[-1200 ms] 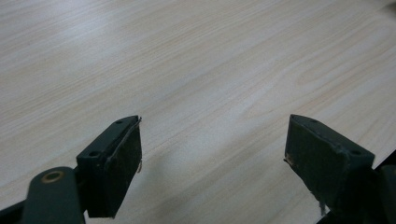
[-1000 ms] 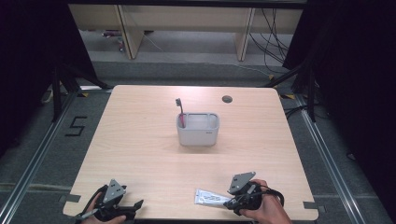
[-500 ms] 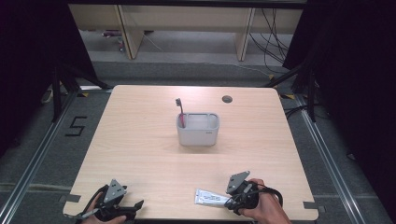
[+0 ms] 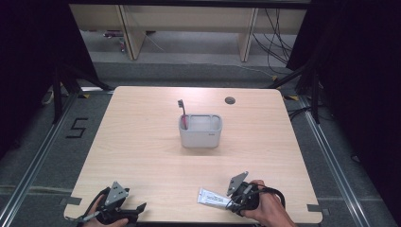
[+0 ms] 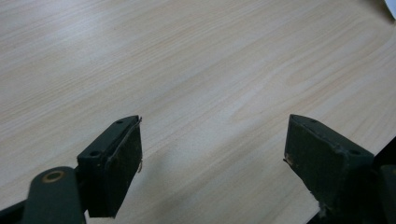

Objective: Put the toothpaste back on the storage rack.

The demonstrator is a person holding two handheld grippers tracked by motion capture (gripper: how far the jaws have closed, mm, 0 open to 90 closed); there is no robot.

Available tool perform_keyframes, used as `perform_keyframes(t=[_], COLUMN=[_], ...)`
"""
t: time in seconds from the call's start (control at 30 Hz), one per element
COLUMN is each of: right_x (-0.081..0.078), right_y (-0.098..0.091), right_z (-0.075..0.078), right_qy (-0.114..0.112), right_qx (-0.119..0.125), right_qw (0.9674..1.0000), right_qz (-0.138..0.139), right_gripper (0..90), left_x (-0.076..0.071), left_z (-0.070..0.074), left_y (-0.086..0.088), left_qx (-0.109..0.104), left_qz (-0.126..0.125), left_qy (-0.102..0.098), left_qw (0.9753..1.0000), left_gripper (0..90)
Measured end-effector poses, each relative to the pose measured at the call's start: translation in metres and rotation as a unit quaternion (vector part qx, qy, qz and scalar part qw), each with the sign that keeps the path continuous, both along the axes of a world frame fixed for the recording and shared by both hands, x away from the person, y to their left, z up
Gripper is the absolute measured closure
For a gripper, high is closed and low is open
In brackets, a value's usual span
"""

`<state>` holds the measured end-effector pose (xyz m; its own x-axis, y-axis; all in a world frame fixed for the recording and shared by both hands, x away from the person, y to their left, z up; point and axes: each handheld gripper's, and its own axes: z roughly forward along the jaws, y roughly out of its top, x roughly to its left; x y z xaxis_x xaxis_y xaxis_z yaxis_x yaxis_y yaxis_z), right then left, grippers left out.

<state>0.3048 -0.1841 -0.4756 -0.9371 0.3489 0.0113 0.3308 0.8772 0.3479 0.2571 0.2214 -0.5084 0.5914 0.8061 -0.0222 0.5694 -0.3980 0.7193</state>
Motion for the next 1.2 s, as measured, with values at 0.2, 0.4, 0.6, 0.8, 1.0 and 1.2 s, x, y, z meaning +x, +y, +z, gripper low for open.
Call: perform_keyframes(t=[0.2,0.4,0.6,0.8,1.0,1.2], right_x=[0.003,0.004,0.006,0.007,0.011,0.011], right_y=[0.005,0.007,0.011,0.013,0.014,0.016], right_z=[0.003,0.003,0.003,0.001,-0.001,0.000], right_qy=[0.011,0.020,0.023,0.024,0.022,0.011], right_qx=[-0.020,-0.029,-0.044,-0.051,-0.064,-0.058], right_qw=[0.9997,0.9994,0.9988,0.9984,0.9977,0.9982], right_qz=[0.004,-0.006,0.001,0.000,0.006,0.011], right_gripper=[64.1,64.3,64.2,64.9,65.5,69.5], left_x=[0.000,0.000,0.000,0.000,0.000,0.000], left_z=[0.000,0.001,0.000,-0.002,-0.001,-0.002], left_y=[0.000,0.001,0.000,-0.002,-0.002,-0.003], left_qx=[0.004,0.012,0.012,0.006,0.009,0.007], left_qz=[-0.002,-0.007,-0.004,-0.008,-0.005,-0.006], left_qy=[0.007,0.006,0.007,0.007,0.005,0.009], left_qw=[1.0000,0.9999,0.9999,0.9999,0.9999,0.9999], left_gripper=[18.5,18.6,18.6,18.7,18.8,20.3])
